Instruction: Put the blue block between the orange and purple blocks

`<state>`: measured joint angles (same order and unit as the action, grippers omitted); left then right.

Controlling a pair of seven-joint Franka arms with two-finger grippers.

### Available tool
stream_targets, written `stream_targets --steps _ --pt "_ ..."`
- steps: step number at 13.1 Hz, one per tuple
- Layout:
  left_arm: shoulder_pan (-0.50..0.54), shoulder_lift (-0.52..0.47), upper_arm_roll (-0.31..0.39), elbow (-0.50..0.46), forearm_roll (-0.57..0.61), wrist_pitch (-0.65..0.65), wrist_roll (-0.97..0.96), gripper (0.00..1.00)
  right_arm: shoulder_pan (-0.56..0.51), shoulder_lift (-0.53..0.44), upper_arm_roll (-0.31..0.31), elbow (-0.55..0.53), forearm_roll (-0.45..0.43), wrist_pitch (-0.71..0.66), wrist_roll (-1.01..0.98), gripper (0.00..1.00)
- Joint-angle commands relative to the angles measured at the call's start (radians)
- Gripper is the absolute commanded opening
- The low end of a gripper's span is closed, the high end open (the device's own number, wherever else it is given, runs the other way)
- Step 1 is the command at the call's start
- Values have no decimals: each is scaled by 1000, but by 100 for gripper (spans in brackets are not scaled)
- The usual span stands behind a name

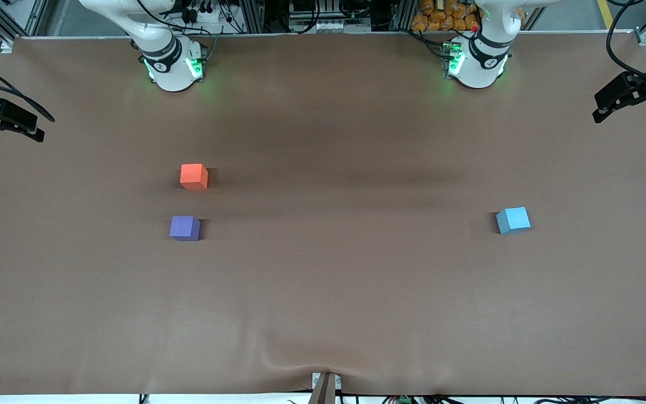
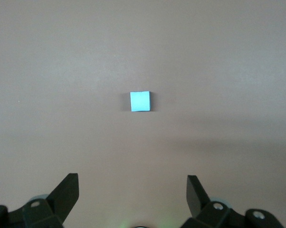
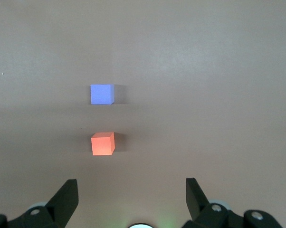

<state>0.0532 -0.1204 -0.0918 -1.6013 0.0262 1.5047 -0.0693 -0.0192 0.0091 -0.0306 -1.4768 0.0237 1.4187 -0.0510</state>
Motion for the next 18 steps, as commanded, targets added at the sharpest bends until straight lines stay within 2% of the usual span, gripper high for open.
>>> stream_targets --steps 1,5,6,11,13,16,18 --pt "5 27 -22 1 12 9 16 100 -24 -3 11 -2 18 -4 -3 100" --pt "22 33 -20 -98 5 141 20 100 -30 -3 11 -2 18 -6 -3 100" --pt "30 33 -20 -149 5 196 20 100 -33 -3 11 -2 18 -6 -3 100" --pt "66 62 -19 -513 5 675 20 100 -57 -3 12 -2 18 -7 -12 100" --pt "67 149 -23 -533 5 743 22 100 -62 -3 12 -2 19 -7 -12 100" --pt "65 215 -23 -545 18 753 37 100 -62 -1 12 -2 19 -4 -12 100" --pt "71 271 -23 -554 18 822 54 100 -59 0 12 -2 19 -4 -12 100"
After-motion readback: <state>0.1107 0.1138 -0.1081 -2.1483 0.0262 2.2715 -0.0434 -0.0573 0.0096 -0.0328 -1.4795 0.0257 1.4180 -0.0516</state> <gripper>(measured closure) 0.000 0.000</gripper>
